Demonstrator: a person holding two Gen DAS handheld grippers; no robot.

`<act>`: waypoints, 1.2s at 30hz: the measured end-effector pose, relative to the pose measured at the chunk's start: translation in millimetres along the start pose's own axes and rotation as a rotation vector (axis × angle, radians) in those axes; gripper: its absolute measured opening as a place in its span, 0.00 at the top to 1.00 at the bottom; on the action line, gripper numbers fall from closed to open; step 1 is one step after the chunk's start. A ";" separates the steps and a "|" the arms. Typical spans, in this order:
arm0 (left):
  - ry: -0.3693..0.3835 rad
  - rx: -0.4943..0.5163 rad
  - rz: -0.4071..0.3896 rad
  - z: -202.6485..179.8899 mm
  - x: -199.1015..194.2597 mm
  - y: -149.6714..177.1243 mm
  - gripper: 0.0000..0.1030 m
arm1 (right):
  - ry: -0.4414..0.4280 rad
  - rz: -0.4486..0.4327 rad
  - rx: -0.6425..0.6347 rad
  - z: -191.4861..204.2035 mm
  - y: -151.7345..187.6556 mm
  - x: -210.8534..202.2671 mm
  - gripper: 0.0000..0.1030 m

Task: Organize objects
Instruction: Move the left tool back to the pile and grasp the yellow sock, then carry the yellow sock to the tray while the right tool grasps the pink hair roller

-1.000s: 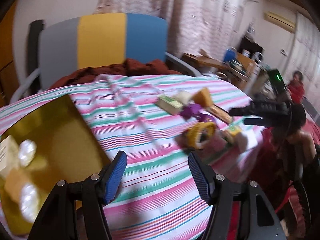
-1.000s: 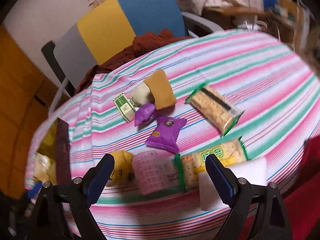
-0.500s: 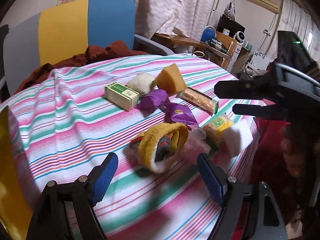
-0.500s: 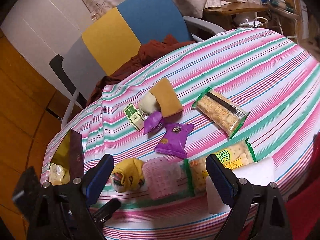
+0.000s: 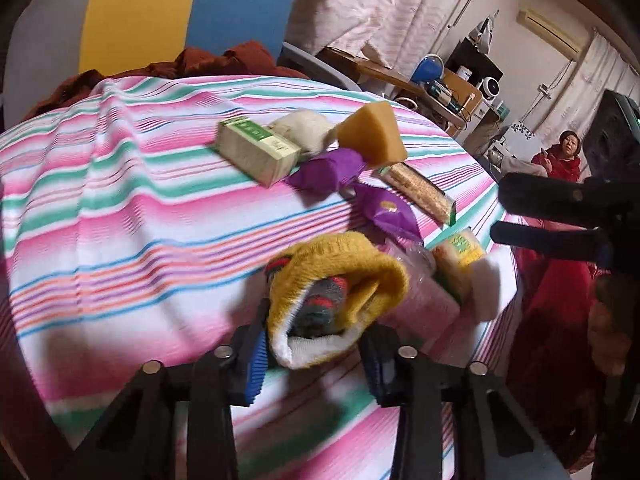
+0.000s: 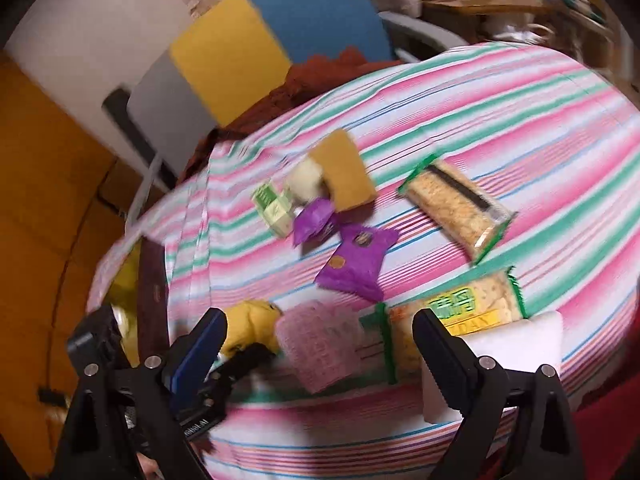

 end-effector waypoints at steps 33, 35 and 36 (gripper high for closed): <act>-0.083 0.015 -0.019 13.7 -27.6 29.4 0.74 | 0.220 0.326 -0.436 30.6 54.5 86.7 0.46; -0.084 0.015 -0.020 13.7 -28.2 30.4 0.74 | 0.234 0.311 -0.413 23.3 50.6 85.2 0.46; -0.084 0.016 -0.020 13.6 -28.5 30.7 0.74 | 0.233 0.308 -0.401 20.7 49.1 84.6 0.46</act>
Point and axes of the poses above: each gripper's, at about its wrist camera, not at the fingertips, and x roughly the way its jaws point, z to its left, y to its underside, the point moved 9 cm from there along x, roughly the way its jaws point, and after that the axes turned 1 degree about -z, right-handed, at the moved point
